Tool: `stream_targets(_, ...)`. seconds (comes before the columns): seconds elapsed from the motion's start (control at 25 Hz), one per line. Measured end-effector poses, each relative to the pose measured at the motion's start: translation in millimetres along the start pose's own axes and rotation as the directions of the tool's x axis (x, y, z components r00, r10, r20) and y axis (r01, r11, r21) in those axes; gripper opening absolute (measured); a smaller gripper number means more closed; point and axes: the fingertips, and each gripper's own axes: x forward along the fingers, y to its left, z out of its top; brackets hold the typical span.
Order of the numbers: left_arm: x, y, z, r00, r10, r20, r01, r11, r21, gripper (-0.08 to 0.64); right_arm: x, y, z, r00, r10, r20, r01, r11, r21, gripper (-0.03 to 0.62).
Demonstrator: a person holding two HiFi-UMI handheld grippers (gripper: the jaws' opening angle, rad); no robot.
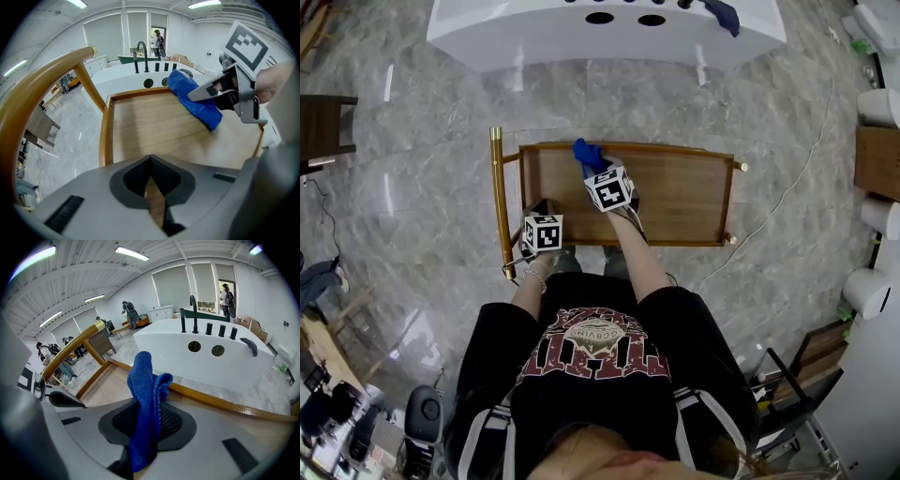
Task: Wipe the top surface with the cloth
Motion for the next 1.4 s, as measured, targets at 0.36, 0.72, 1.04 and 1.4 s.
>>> stream_targets(0.36, 1, 0, 0, 1.000, 0.010, -0.015, -0.010, 1.000, 0.017, 0.049, -10, -15, -7, 1.000, -0.008, -0.018, 0.008, 1.000, -0.017, 0.094)
stream_targets(0.72, 2, -3, -3, 0.998, 0.024, -0.053, -0.021, 0.998, 0.061, 0.049, -24, -35, -21, 0.998, -0.027, -0.049, 0.027, 1.000, -0.012, 0.094)
stream_targets(1.04, 1, -5, -3, 0.998, 0.027, -0.061, -0.021, 0.996, 0.089, 0.049, -37, -56, -31, 0.996, -0.045, -0.076, 0.045, 0.999, -0.004, 0.094)
stream_targets(1.4, 0, -5, -2, 0.998, 0.038, -0.057, -0.033, 0.996, 0.087, 0.049, -51, -81, -40, 0.994, -0.069, -0.080, 0.071, 0.997, 0.020, 0.095)
